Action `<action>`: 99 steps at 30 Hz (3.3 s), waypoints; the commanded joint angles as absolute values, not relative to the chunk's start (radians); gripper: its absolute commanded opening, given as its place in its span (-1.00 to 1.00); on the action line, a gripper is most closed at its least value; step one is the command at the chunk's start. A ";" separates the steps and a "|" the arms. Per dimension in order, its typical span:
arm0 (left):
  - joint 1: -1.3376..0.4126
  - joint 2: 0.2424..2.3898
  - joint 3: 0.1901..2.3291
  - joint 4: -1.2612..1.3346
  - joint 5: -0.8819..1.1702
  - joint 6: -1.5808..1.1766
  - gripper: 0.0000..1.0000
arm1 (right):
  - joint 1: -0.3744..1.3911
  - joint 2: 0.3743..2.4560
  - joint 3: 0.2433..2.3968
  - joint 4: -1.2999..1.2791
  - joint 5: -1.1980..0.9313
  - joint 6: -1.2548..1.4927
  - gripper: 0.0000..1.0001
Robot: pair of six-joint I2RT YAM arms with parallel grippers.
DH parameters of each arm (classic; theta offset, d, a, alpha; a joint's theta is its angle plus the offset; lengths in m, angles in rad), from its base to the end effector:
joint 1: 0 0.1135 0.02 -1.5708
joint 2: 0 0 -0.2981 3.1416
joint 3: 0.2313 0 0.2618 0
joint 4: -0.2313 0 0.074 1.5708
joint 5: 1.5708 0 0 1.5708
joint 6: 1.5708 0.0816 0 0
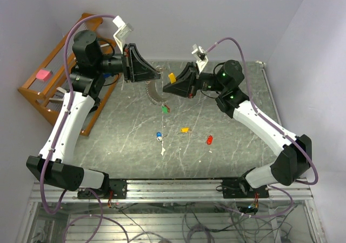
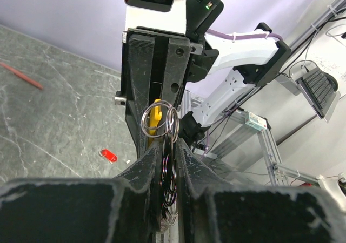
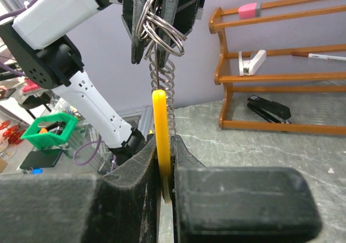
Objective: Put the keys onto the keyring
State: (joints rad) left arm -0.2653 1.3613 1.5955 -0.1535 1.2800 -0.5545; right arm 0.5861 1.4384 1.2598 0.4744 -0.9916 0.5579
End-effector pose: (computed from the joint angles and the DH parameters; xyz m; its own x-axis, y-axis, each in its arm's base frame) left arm 0.2584 -0.1512 0.5304 -0.4586 -0.0318 -0.8881 0.8883 0.0112 -0.4591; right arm 0.2585 0.2536 0.4574 -0.3073 0.1438 -0.9407 -0.9512 -0.0742 0.2994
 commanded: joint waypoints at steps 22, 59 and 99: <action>-0.202 1.253 1.541 -0.449 1.202 -0.275 -0.86 | 0.408 1.215 1.350 -0.218 -0.830 0.255 0.99; 0.030 1.156 1.464 -0.589 1.089 -0.174 -0.86 | 0.868 1.750 1.105 -0.221 -0.225 0.159 -0.13; 0.082 1.137 1.440 -0.513 1.141 -0.242 -0.86 | 0.941 1.895 1.178 -0.246 -0.165 0.147 -0.79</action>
